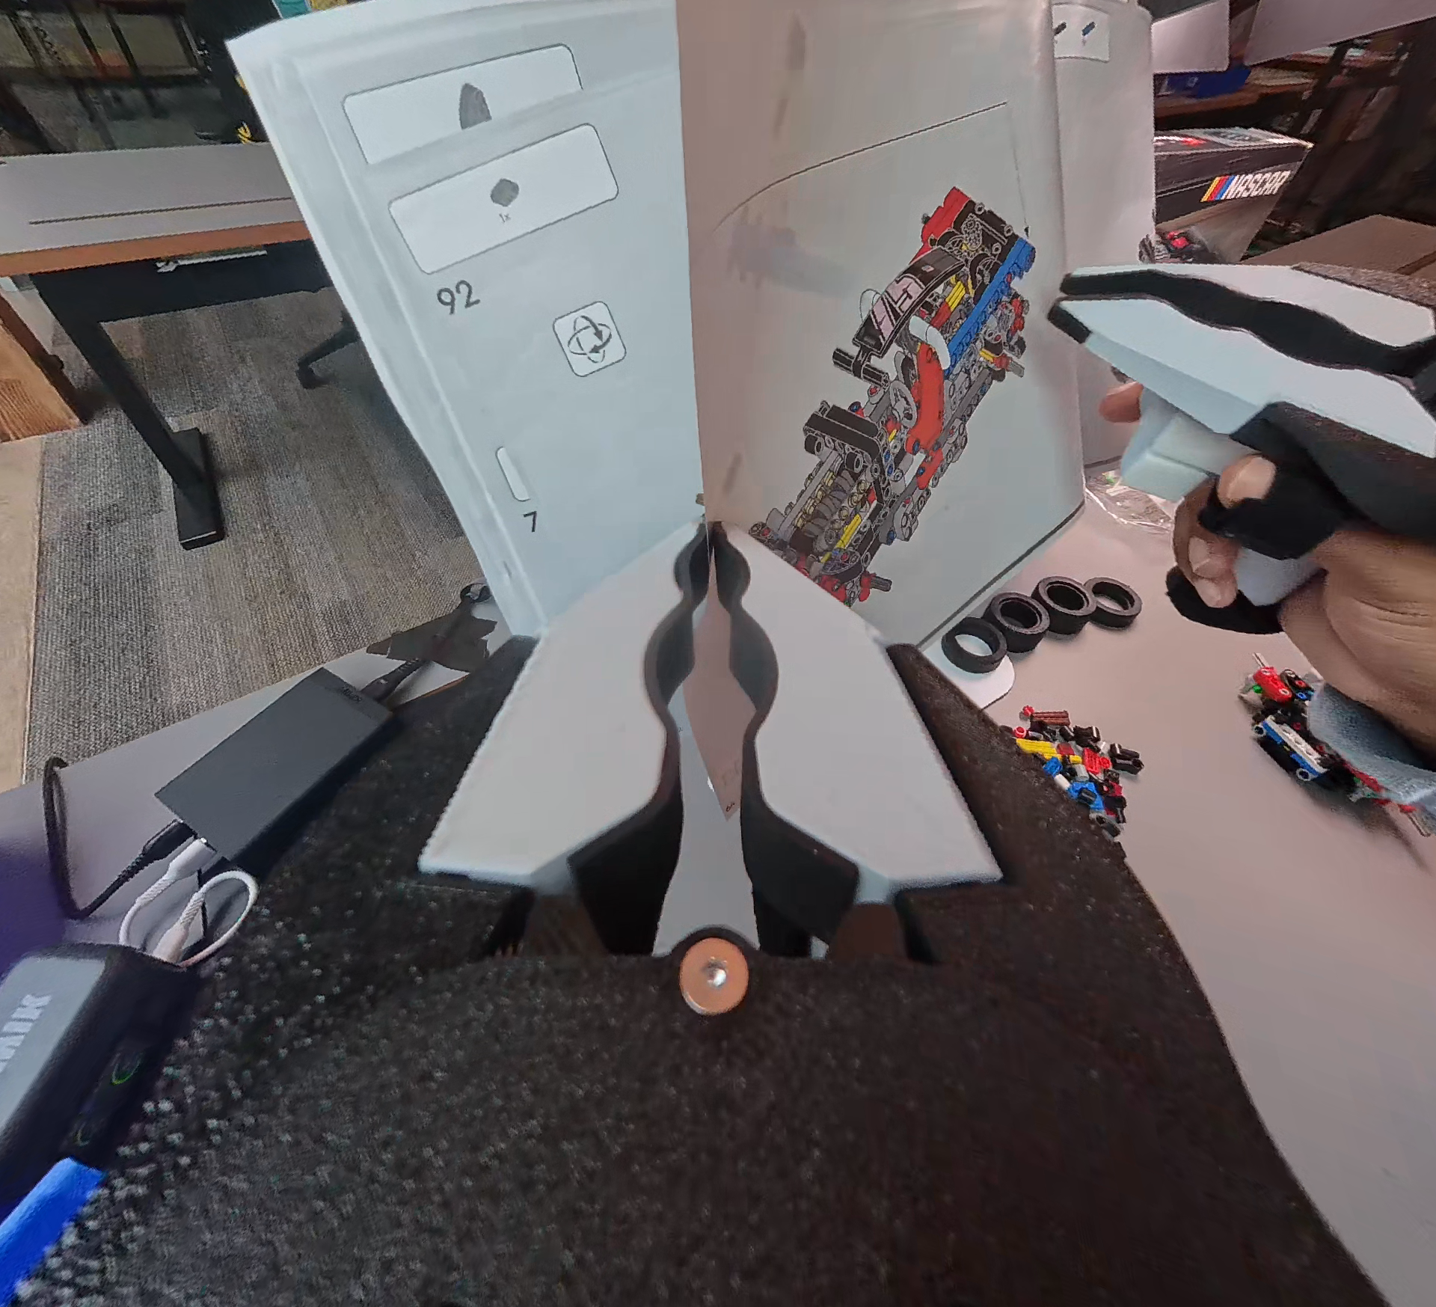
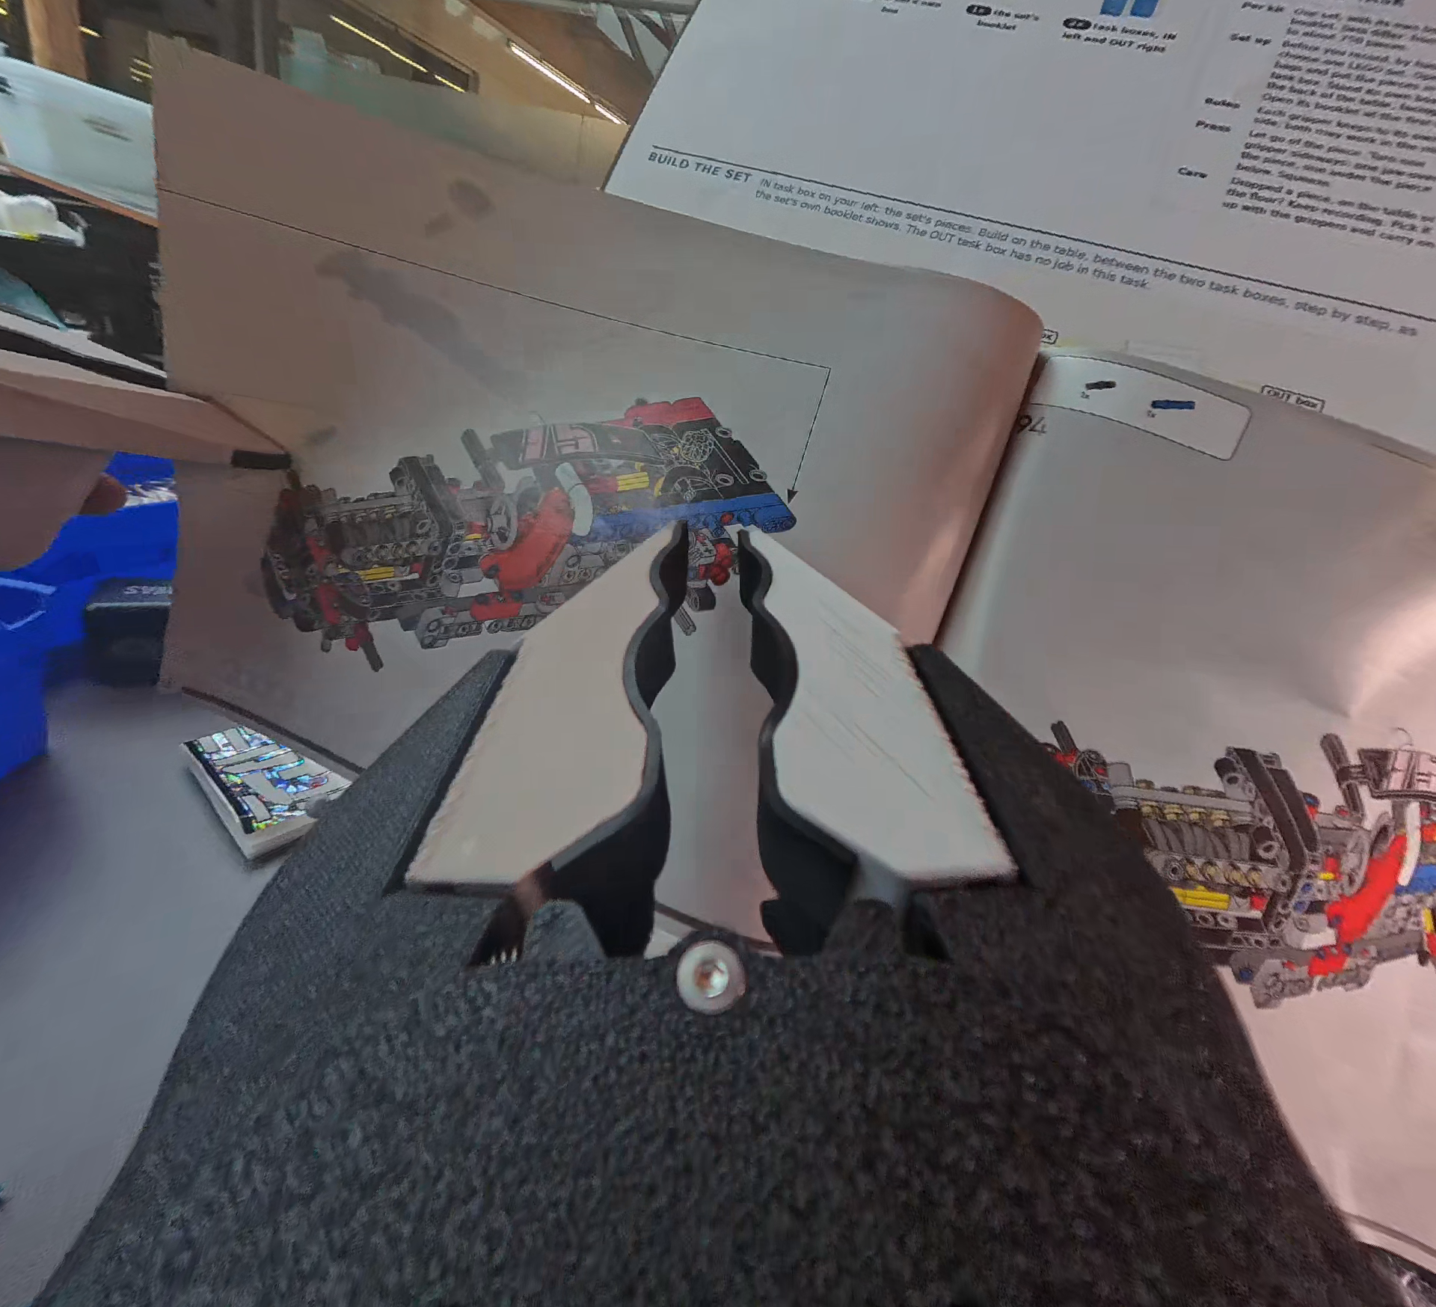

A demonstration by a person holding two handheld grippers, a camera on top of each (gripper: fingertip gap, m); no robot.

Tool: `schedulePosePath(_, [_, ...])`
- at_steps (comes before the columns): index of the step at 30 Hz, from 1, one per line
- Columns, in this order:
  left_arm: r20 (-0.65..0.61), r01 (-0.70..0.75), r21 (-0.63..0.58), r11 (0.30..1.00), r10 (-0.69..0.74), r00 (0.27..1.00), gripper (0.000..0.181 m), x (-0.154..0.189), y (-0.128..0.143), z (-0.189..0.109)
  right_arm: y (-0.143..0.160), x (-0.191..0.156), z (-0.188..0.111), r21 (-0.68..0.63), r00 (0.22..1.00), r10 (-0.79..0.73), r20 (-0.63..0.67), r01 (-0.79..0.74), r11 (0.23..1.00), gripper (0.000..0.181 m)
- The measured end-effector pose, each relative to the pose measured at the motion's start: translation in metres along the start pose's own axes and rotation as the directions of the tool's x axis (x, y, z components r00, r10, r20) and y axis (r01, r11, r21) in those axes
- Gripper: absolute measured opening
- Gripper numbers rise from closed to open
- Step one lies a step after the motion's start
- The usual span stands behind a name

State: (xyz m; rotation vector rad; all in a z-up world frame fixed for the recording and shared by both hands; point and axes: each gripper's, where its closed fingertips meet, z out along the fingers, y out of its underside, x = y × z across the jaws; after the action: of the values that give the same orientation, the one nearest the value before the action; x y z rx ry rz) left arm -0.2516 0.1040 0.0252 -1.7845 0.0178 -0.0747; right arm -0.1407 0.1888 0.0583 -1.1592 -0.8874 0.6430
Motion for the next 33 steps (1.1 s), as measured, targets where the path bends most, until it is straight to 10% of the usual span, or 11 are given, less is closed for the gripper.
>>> schedulePosePath(1, [-0.004, -0.001, 0.004, 1.000, 0.001, 1.000, 0.000, 0.001, -0.001, -0.002, 0.000, 0.000, 0.003, -0.007, 1.000, -0.004, -0.010, 0.004, 1.000, 0.008])
schedulePosePath(18, [-0.036, -0.005, 0.026, 1.000, 0.006, 0.999, 0.000, 0.011, -0.008, -0.014, 0.002, -0.037, 0.001, -0.040, 0.996, -0.052, 0.070, 0.055, 0.998, 0.000])
schedulePosePath(33, [-0.061, -0.004, 0.027, 1.000, 0.006, 0.998, 0.000, 0.028, -0.003, -0.018, 0.055, -0.050, -0.069, -0.075, 0.982, -0.129, 0.137, 0.140, 0.987, 0.047])
